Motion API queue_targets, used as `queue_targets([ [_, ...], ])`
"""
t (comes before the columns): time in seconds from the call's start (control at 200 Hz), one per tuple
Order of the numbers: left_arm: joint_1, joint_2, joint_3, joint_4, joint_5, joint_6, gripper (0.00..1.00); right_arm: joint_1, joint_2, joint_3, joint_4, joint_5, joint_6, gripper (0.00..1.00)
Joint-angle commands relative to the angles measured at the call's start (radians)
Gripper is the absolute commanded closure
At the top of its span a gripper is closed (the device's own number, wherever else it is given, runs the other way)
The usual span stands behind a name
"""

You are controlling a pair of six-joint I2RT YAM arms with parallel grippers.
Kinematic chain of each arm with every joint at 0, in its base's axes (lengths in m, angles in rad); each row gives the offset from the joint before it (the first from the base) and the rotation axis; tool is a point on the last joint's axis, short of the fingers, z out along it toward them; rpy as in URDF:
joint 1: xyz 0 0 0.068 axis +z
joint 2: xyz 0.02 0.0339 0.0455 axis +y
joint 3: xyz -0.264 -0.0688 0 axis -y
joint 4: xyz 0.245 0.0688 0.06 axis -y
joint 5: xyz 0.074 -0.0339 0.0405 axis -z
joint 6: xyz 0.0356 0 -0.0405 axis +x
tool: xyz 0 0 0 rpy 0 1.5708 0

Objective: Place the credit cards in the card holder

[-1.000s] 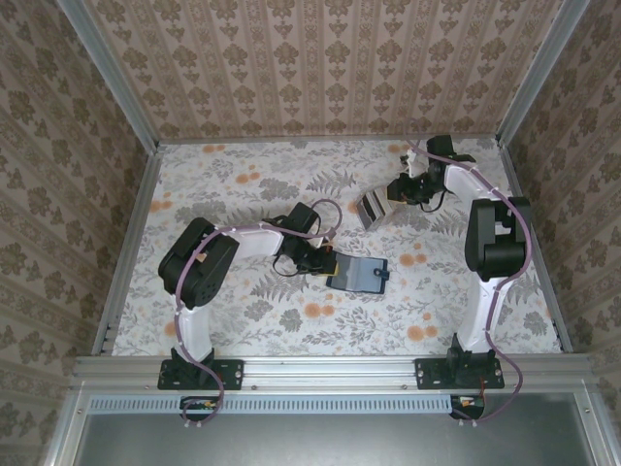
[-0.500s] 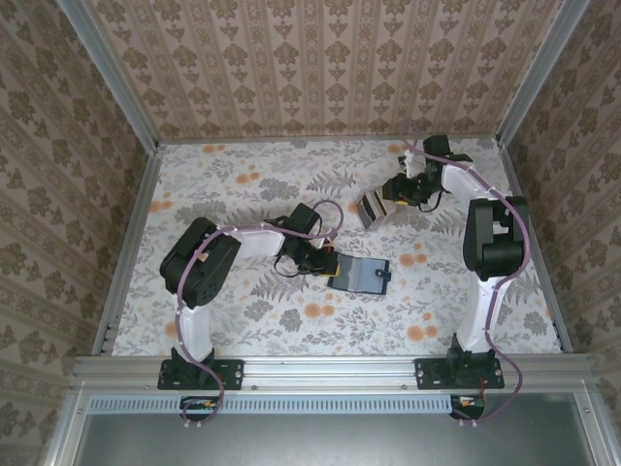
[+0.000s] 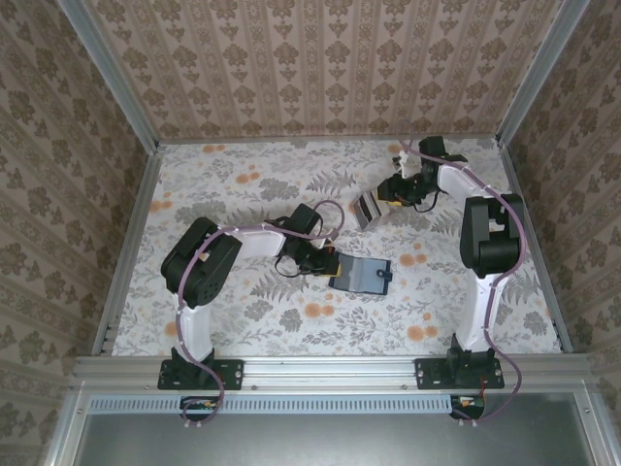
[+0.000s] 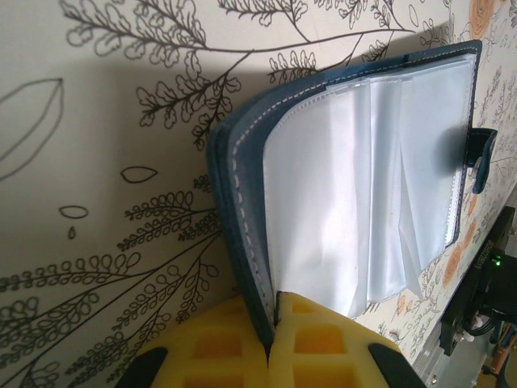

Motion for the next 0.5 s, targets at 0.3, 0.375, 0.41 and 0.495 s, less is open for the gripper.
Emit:
queue_targets([
  [0.3, -0.006, 0.030, 0.007, -0.037, -0.012, 0.015, 1.00, -0.017, -0.061, -0.048, 0.076, -0.086, 0.027, 0.73],
  [0.375, -0.006, 0.025, 0.005, -0.035, -0.017, 0.012, 1.00, -0.020, -0.061, -0.047, 0.076, -0.083, 0.027, 0.74],
  [0.41, -0.005, 0.027, 0.004, -0.031, -0.013, 0.011, 1.00, -0.021, -0.059, -0.047, 0.070, -0.080, 0.026, 0.75],
  [0.495, -0.006, 0.032, 0.014, -0.040, -0.010, 0.014, 1.00, -0.022, -0.054, -0.044, 0.057, -0.062, 0.022, 0.79],
])
